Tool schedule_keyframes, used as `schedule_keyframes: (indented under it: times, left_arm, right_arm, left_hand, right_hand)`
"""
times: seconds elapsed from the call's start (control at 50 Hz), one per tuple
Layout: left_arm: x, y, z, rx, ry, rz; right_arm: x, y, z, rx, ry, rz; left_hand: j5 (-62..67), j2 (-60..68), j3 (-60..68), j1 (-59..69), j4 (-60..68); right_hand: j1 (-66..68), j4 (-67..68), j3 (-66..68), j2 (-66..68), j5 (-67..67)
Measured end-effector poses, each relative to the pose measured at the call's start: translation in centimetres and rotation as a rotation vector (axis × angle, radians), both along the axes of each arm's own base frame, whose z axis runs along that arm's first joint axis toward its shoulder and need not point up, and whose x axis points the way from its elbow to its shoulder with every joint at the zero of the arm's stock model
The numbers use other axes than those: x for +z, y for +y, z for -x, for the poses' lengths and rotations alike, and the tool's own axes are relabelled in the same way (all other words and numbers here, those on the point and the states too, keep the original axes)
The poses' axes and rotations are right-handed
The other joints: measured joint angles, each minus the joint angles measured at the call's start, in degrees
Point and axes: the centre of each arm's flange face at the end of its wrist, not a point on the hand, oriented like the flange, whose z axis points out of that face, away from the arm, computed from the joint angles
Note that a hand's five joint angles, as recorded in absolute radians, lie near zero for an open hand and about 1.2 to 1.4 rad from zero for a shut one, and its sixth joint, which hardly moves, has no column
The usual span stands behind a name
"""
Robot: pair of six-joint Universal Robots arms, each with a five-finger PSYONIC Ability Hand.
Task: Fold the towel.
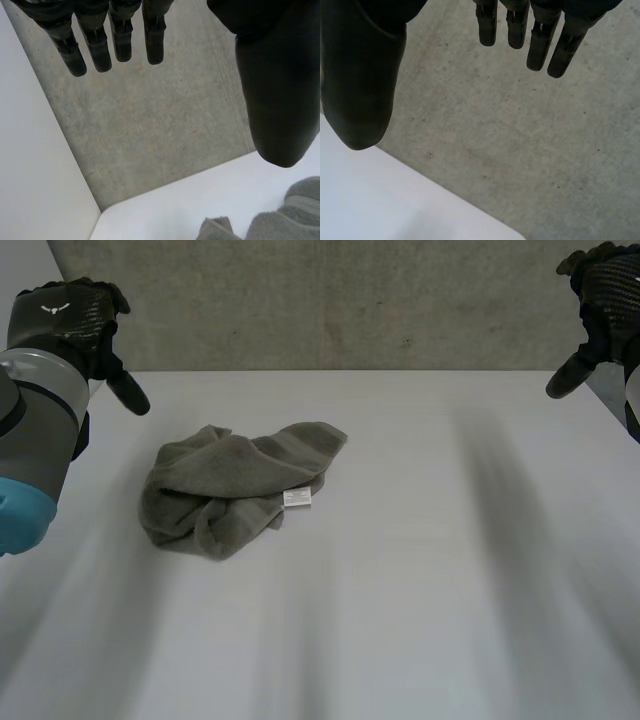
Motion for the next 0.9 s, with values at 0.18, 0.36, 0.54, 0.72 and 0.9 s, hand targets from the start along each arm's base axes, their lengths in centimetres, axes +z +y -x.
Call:
schedule_keyframes:
  times: [0.18,0.36,0.54,0.72,0.9]
  left_arm:
    - [0.0,0.4,0.0,-0.003,0.025,-0.031]
    - [0.0,0.6,0.4,-0.021,0.048,-0.032]
    - [0.1,0.6,0.4,-0.022,0.047,-0.03]
    - [0.3,0.5,0.1,-0.016,0.048,-0.025]
    - [-0.1,0.5,0.2,-0.03,0.044,-0.031]
  right_arm:
    - [0.1,0.2,-0.1,0.032,-0.007,-0.069]
    - [0.1,-0.1,-0.1,0.087,-0.049,-0.084]
    - [0.0,-0.3,0.1,0.102,-0.07,-0.092]
    - [-0.1,-0.4,0.3,0.095,-0.068,-0.096]
    - [-1.5,-0.3,-0.6,0.167,-0.055,-0.139]
  left_hand:
    - [0.0,-0.01,0.0,0.0,0.0]
    - [-0.05,-0.07,0.0,0.0,-0.27]
    - [-0.05,-0.14,0.0,0.0,-0.27]
    - [-0.06,-0.14,0.0,0.0,-0.27]
    - [-0.14,-0.27,0.0,0.0,-0.27]
  right_hand:
    - [0.0,0.0,0.0,0.0,0.0]
    - [0.0,0.0,0.0,0.0,0.0]
    - [0.0,0.0,0.0,0.0,0.0]
    - [0.0,0.0,0.0,0.0,0.0]
    - [0.0,0.0,0.0,0.0,0.0]
